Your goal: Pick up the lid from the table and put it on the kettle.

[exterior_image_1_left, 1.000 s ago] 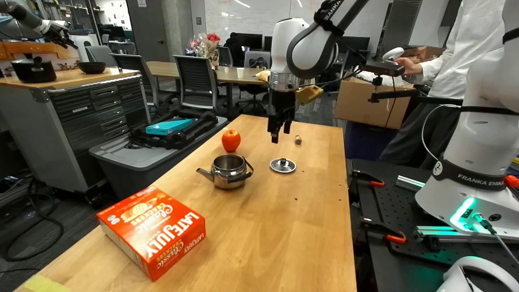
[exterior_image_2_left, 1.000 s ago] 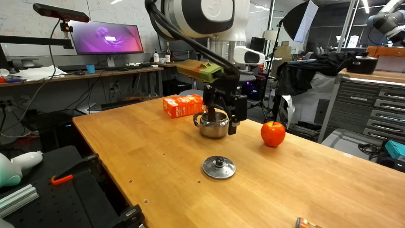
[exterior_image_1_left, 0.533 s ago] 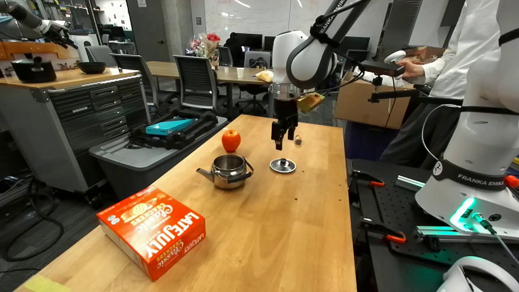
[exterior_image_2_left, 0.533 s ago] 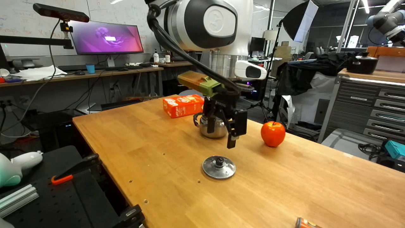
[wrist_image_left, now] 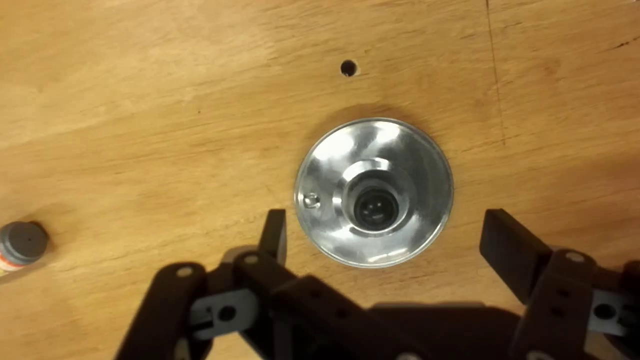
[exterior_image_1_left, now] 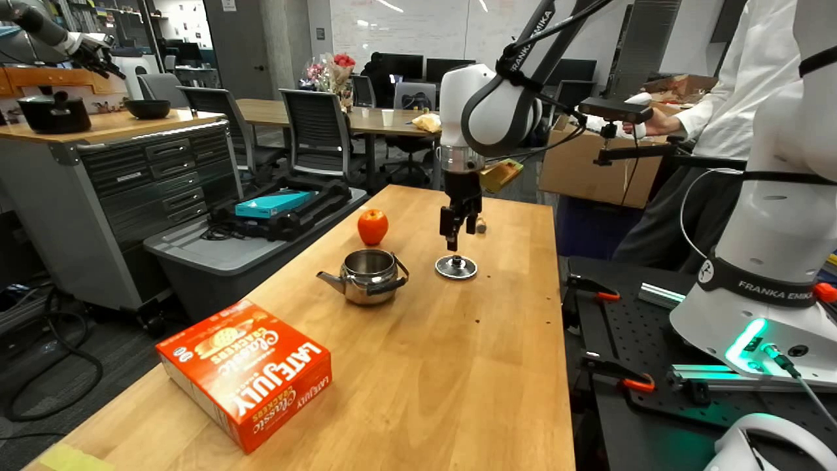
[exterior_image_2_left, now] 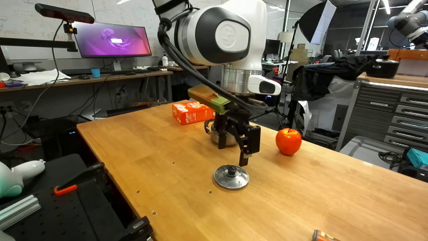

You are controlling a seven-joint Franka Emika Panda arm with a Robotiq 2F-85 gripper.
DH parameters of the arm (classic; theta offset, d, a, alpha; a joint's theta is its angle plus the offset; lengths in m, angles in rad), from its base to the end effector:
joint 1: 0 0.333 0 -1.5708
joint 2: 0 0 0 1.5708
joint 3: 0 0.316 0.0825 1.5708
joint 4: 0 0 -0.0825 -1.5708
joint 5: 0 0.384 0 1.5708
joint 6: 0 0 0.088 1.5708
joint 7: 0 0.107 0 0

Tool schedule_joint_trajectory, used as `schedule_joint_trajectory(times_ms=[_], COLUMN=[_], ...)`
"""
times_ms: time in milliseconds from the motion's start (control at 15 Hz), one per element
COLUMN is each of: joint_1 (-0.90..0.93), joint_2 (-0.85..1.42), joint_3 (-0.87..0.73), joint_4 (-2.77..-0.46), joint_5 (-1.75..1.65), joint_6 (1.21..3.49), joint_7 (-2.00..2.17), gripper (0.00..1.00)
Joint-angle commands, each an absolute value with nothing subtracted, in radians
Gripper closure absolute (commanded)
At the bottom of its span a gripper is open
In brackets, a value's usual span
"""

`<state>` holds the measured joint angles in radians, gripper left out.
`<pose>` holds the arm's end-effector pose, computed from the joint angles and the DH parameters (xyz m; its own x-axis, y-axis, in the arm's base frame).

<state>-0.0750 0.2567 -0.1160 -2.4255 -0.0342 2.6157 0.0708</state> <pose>0.4761 -0.0934 0.1983 0.9717 -0.2279 -0.0626 -0.2251 -0.9731 0.0491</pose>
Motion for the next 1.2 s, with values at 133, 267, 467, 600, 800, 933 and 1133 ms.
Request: schedule_joint_trajectory(times_ms=[133, 267, 467, 600, 800, 933, 1133], joint_1=[-0.071, -0.069, -0.06, -0.058, -0.054, -0.053, -0.051], joint_2=[0.316, 0.332, 0.348, 0.355, 0.363, 0.366, 0.369], joint_3=[-0.13, -0.133, -0.141, -0.142, -0.144, -0.145, -0.148], joint_4=[-2.408, -2.401, -2.395, -2.39, -2.388, -2.388, -2.388], joint_5=[-0.07, -0.074, -0.095, -0.102, -0.11, -0.115, -0.13], joint_6=[2.674, 2.684, 2.707, 2.715, 2.719, 2.718, 2.717], joint_7=[0.072, 0.076, 0.089, 0.09, 0.091, 0.091, 0.093], gripper=[0.0, 0.0, 0.02, 0.07, 0.43, 0.59, 0.81])
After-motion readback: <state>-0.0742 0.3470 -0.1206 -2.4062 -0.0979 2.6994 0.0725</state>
